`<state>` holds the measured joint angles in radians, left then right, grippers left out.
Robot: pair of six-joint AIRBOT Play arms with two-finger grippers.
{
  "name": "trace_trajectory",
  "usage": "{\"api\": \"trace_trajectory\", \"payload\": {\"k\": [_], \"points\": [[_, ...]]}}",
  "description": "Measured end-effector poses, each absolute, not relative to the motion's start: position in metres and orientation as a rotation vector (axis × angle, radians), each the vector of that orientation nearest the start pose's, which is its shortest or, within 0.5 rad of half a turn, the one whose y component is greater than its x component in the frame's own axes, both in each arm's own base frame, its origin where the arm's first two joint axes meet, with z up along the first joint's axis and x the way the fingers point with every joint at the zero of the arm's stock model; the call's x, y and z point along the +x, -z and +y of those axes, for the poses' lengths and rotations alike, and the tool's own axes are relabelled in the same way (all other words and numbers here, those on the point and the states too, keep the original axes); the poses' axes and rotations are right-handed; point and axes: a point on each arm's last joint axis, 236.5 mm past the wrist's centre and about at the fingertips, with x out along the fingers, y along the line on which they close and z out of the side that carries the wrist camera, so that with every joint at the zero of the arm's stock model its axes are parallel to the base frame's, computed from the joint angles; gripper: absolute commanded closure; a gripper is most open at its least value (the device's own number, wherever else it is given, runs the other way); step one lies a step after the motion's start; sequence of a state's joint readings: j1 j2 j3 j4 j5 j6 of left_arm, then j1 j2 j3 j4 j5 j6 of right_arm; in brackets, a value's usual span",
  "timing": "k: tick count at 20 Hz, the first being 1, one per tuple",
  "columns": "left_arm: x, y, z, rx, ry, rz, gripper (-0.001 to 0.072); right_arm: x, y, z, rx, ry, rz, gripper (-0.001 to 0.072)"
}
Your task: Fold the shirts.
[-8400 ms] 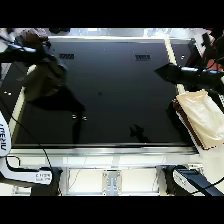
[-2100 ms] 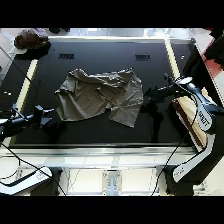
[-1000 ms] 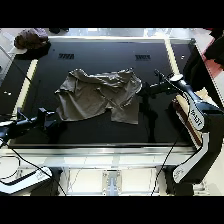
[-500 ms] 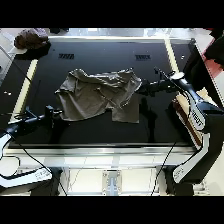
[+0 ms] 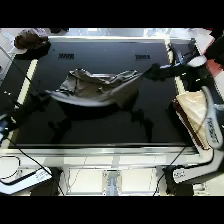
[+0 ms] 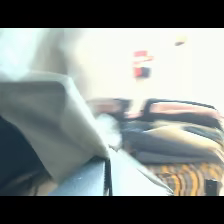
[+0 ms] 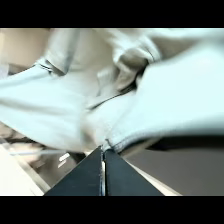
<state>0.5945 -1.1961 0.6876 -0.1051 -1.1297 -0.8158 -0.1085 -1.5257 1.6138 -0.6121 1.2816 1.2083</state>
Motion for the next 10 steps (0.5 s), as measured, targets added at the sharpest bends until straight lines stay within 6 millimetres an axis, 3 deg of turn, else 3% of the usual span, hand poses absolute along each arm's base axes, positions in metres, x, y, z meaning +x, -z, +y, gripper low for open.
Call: {"api": "trace_trajectory", "payload": {"k": [2,5,8,10], "points": [[0.404,-0.187,0.038,-1.094,0.459,0.287,0.0702,0.444,-0.230,0.127,0.390,-0.718,0.776,0.0702],[0.362,-0.315,0.047,-0.758,0.475,0.079,0.0702,0.375,-0.339,0.119,0.182,-0.672,0.530,0.0702],[0.317,-0.401,0.035,-0.416,0.365,0.005,0.0701,0.305,-0.432,0.113,0.035,-0.579,0.248,0.0704],[0.294,-0.454,0.026,-0.248,0.269,-0.065,0.0701,0.266,-0.477,0.107,-0.032,-0.515,0.093,0.0704]]}}
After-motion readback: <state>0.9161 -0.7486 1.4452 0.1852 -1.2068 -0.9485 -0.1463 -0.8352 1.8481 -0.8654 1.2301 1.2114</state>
